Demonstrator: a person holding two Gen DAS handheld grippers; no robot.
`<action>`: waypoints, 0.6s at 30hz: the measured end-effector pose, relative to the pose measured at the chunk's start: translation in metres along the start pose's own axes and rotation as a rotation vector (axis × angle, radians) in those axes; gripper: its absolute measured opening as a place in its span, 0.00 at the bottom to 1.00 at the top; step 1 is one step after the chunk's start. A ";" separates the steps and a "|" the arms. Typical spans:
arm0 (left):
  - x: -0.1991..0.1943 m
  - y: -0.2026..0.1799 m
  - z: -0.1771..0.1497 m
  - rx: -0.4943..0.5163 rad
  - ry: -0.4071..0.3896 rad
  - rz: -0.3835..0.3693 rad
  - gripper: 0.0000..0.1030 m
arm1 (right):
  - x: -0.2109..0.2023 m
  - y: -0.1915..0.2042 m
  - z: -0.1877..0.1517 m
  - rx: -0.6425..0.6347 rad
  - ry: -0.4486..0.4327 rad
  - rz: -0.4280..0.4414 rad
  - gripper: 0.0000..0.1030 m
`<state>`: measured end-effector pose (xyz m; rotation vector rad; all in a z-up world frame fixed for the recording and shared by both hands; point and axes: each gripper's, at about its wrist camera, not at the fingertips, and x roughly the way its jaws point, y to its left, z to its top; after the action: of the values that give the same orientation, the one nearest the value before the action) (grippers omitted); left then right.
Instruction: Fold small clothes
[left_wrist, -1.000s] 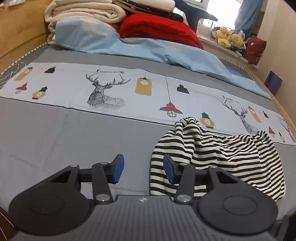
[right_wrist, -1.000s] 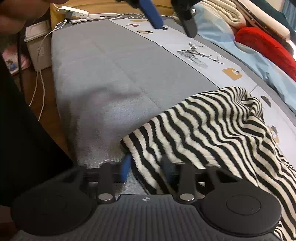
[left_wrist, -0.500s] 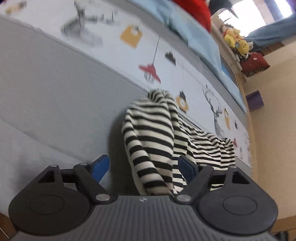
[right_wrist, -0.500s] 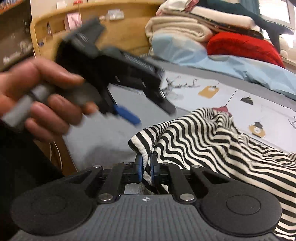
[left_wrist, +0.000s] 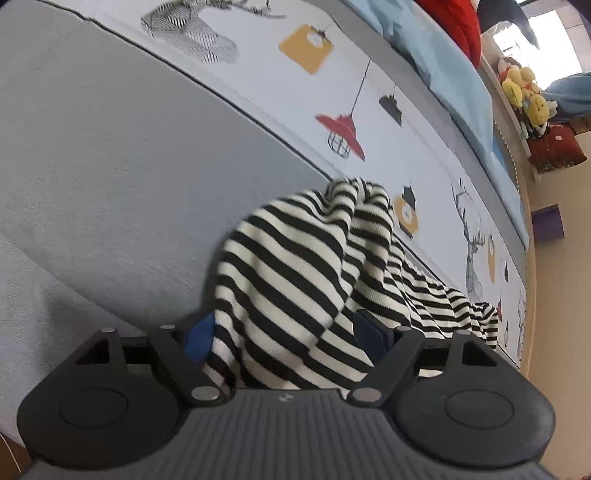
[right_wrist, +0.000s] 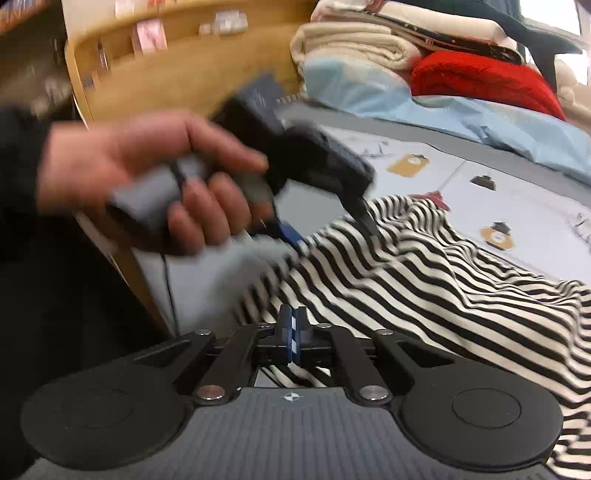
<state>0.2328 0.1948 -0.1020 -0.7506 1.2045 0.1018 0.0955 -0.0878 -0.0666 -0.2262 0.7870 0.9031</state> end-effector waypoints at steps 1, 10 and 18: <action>-0.003 0.000 0.001 0.011 -0.017 0.013 0.81 | 0.003 0.004 0.000 -0.033 0.006 -0.013 0.07; -0.049 0.042 0.002 0.027 -0.098 -0.011 0.81 | 0.065 0.060 0.004 -0.268 0.068 -0.010 0.43; -0.055 0.054 0.005 0.109 -0.045 -0.045 0.81 | 0.122 0.081 -0.016 -0.426 0.241 -0.114 0.46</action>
<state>0.1912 0.2555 -0.0792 -0.6758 1.1404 0.0155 0.0694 0.0293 -0.1516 -0.7577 0.7868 0.9390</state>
